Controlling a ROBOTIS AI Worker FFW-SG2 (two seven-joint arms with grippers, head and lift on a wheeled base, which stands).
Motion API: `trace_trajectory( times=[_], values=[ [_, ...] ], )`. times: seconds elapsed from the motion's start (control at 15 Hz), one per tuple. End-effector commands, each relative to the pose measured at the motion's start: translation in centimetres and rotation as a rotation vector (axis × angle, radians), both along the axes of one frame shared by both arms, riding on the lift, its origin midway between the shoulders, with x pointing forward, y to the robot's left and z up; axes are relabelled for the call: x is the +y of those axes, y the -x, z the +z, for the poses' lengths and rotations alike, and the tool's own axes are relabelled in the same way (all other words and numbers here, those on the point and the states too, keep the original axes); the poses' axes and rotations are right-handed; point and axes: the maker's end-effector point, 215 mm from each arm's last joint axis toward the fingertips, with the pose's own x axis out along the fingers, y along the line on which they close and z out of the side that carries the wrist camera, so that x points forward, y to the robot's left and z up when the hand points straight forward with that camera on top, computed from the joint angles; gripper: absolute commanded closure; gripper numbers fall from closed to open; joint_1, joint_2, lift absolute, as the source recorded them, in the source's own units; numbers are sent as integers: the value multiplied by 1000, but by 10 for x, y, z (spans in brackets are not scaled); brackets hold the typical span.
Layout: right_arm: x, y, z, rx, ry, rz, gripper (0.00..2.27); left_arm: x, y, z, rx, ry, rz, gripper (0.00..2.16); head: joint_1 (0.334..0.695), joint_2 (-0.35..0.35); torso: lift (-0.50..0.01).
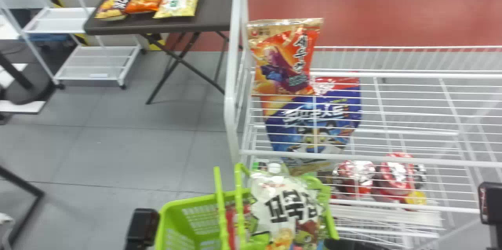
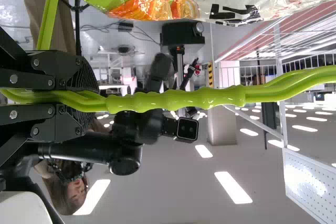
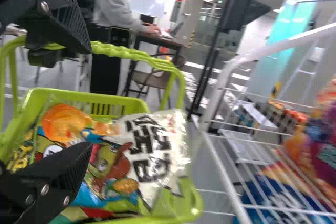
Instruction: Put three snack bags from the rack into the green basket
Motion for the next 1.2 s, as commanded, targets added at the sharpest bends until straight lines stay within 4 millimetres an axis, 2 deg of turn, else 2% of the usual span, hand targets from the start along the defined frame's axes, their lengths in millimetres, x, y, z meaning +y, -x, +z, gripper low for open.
trace_trajectory(
  times=[0.0,0.07,0.13,0.2,0.33,0.4,0.53,0.67,0.73,1.0,1.13],
  values=[
    [-52,-47,-10,-101,101,-181,56,-1,0,1,2,3,0,2148,695,-60,0],
    [-86,-71,-25,-167,208,-271,60,-1,0,1,0,3,0,2148,695,-138,0],
    [-109,-82,-40,-193,276,-325,60,-1,0,1,2,3,0,2148,695,-138,0],
    [-123,-89,-49,-212,311,-361,60,-1,0,1,2,3,0,2148,695,-256,0],
    [-162,-115,-56,-330,428,-464,70,-2,1,1,1,5,-2,2148,695,-343,0],
    [-177,-123,-55,-381,477,-501,70,-3,1,0,3,3,-4,2148,695,-350,0],
    [-193,-137,-47,-471,571,-551,73,-3,2,0,3,3,-5,2148,695,-350,0],
    [-196,-151,-17,-663,712,-632,76,-4,2,0,5,5,-7,2148,695,-350,0],
    [-192,-153,-7,-725,749,-659,76,-4,2,0,5,5,-7,2148,695,-350,0],
    [-155,-151,19,-904,843,-730,76,-8,7,2,9,15,-17,2148,695,-350,0],
    [-138,-149,17,-925,844,-733,76,-8,11,3,13,17,-18,2148,695,-350,0]
  ],
)
